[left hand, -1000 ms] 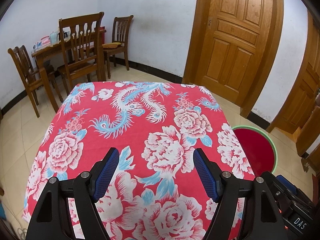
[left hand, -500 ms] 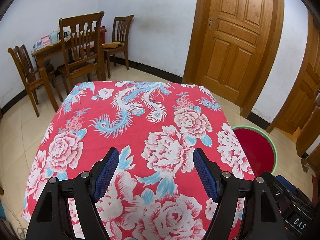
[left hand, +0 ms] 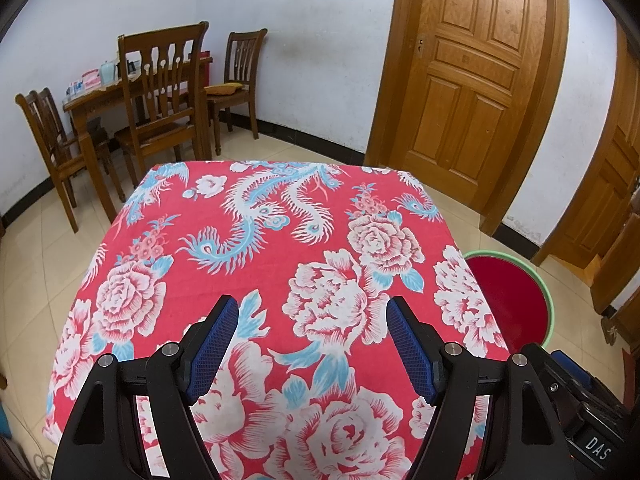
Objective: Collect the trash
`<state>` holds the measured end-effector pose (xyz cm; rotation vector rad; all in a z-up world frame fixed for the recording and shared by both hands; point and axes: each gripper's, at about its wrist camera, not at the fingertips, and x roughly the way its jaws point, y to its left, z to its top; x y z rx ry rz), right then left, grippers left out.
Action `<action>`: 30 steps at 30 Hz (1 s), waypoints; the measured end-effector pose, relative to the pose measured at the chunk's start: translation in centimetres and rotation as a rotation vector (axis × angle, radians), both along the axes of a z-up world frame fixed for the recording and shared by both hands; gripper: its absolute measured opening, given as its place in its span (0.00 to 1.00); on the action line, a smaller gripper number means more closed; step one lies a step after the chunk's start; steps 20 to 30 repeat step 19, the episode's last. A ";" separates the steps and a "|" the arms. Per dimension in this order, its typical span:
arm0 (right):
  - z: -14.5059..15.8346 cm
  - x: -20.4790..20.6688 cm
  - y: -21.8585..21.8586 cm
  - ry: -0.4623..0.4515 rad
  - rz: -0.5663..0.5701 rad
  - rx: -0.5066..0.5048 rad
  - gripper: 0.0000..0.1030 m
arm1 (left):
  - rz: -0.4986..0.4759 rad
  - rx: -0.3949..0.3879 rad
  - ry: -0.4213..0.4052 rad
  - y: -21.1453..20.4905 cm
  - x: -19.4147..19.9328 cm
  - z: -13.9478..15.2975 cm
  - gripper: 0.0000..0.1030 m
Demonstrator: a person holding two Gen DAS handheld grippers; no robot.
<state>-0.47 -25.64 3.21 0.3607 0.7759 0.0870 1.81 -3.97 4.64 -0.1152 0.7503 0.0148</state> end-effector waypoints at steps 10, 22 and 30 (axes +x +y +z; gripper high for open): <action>-0.1 0.0 0.0 0.001 0.000 0.000 0.86 | -0.002 -0.001 0.000 -0.2 -0.3 0.0 0.75; -0.1 0.0 0.1 0.001 0.001 0.000 0.86 | -0.007 -0.002 -0.002 -0.5 -0.3 0.0 0.75; -0.1 0.0 0.1 0.001 0.001 0.000 0.86 | -0.007 -0.002 -0.002 -0.5 -0.3 0.0 0.75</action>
